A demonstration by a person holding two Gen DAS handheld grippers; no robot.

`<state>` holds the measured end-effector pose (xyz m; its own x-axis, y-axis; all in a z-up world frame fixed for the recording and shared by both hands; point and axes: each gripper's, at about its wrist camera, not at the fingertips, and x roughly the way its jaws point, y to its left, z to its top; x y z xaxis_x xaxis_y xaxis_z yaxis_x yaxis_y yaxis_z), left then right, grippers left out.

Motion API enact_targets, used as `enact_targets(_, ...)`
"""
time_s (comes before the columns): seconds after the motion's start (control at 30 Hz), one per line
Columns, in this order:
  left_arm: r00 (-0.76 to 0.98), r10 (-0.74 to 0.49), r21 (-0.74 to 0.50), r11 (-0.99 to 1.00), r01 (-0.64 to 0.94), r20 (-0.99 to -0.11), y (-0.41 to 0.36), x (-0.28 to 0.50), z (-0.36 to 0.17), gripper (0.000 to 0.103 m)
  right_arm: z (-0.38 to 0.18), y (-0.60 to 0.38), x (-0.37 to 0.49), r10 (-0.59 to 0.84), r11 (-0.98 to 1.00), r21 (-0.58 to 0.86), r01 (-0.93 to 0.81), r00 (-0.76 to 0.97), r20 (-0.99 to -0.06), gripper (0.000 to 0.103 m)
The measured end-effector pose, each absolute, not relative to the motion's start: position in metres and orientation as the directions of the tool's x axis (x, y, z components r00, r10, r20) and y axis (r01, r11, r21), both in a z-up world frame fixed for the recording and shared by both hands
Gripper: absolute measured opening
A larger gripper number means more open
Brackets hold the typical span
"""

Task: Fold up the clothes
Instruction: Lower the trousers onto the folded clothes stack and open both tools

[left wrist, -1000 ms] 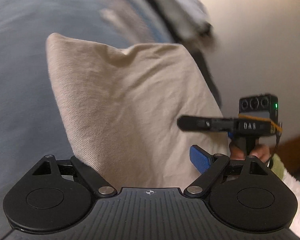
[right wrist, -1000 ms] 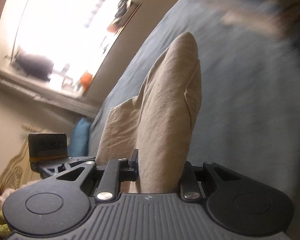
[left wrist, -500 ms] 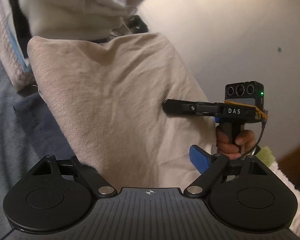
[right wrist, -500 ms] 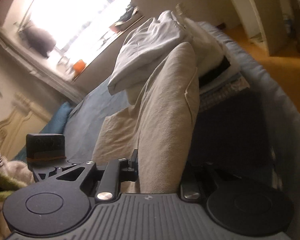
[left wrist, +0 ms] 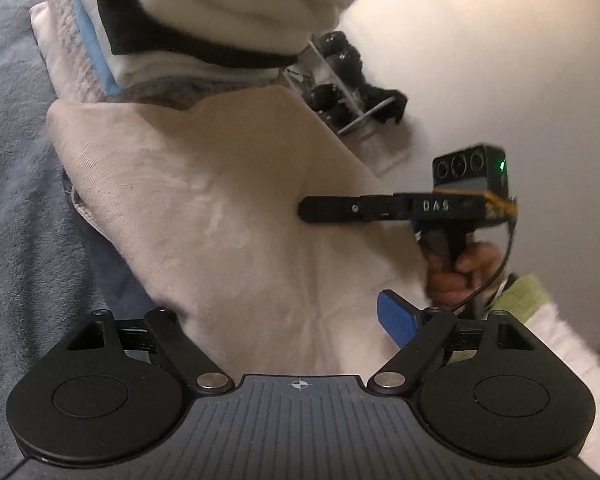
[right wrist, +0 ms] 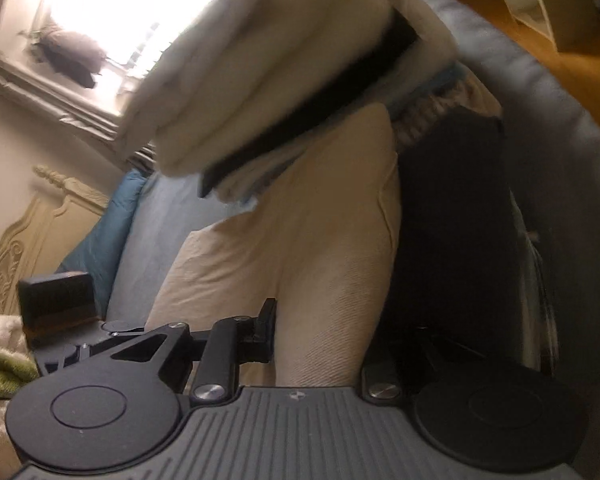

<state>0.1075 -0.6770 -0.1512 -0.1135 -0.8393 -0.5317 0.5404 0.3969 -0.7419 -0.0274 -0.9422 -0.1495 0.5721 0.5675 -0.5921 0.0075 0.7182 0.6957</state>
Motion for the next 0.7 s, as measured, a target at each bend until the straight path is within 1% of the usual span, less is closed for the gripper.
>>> enact_targets(0.07, -0.123, -0.843, -0.756, 0.394, 0.522, -0.524, -0.68, 0.114, -0.15, 0.084, -0.144, -0.942, -0.03, 0.575, 0.716, 0.698, -0.024, 0.586, -0.571, 0.025)
enact_targets(0.13, -0.149, -0.831, -0.764, 0.402, 0.504, -0.536, -0.68, 0.117, -0.157, 0.084, -0.146, -0.945, -0.029, 0.573, 0.713, 0.701, -0.017, 0.59, -0.569, 0.025)
enact_targets(0.17, -0.162, -0.825, -0.768, 0.407, 0.495, -0.542, -0.68, 0.118, -0.161, 0.085, -0.152, -0.948, -0.027, 0.569, 0.708, 0.706, 0.007, 0.585, -0.577, 0.028)
enact_targets(0.2, -0.176, -0.818, -0.771, 0.412, 0.486, -0.548, -0.68, 0.12, -0.165, 0.085, -0.159, -0.951, -0.026, 0.562, 0.705, 0.708, 0.037, 0.58, -0.59, 0.033)
enact_targets(0.23, -0.19, -0.811, -0.774, 0.417, 0.476, -0.553, -0.68, 0.121, -0.169, 0.084, -0.165, -0.954, -0.027, 0.547, 0.707, 0.703, 0.073, 0.575, -0.609, 0.036)
enact_targets(0.3, -0.205, -0.81, -0.792, 0.426, 0.438, -0.549, -0.673, 0.127, -0.177, 0.085, -0.165, -0.956, -0.032, 0.528, 0.703, 0.704, 0.101, 0.589, -0.612, 0.04)
enact_targets(0.33, -0.196, -0.815, -0.795, 0.427, 0.43, -0.545, -0.663, 0.131, -0.177, 0.087, -0.164, -0.956, -0.035, 0.515, 0.706, 0.699, 0.111, 0.597, -0.615, 0.041)
enact_targets(0.4, -0.169, -0.817, -0.787, 0.441, 0.432, -0.551, -0.643, 0.139, -0.176, 0.088, -0.155, -0.955, -0.044, 0.46, 0.743, 0.659, 0.117, 0.625, -0.631, 0.049)
enact_targets(0.43, -0.149, -0.816, -0.777, 0.452, 0.437, -0.559, -0.633, 0.142, -0.175, 0.088, -0.149, -0.956, -0.053, 0.417, 0.754, 0.64, 0.149, 0.645, -0.641, 0.051)
enact_targets(0.5, -0.104, -0.826, -0.766, 0.457, 0.453, -0.554, -0.603, 0.145, -0.166, 0.087, -0.134, -0.956, -0.081, 0.311, 0.748, 0.62, 0.237, 0.7, -0.643, 0.064)
enact_targets(0.53, -0.065, -0.832, -0.751, 0.46, 0.474, -0.551, -0.594, 0.147, -0.158, 0.086, -0.124, -0.953, -0.101, 0.242, 0.741, 0.611, 0.28, 0.737, -0.631, 0.065)
enact_targets(0.63, 0.068, -0.854, -0.659, 0.446, 0.605, -0.516, -0.573, 0.145, -0.13, 0.085, -0.099, -0.932, -0.161, 0.014, 0.688, 0.602, 0.405, 0.822, -0.569, 0.065)
enact_targets(0.7, 0.108, -0.868, -0.585, 0.413, 0.698, -0.484, -0.577, 0.14, -0.114, 0.084, -0.086, -0.903, -0.193, -0.138, 0.641, 0.593, 0.487, 0.834, -0.535, 0.059)
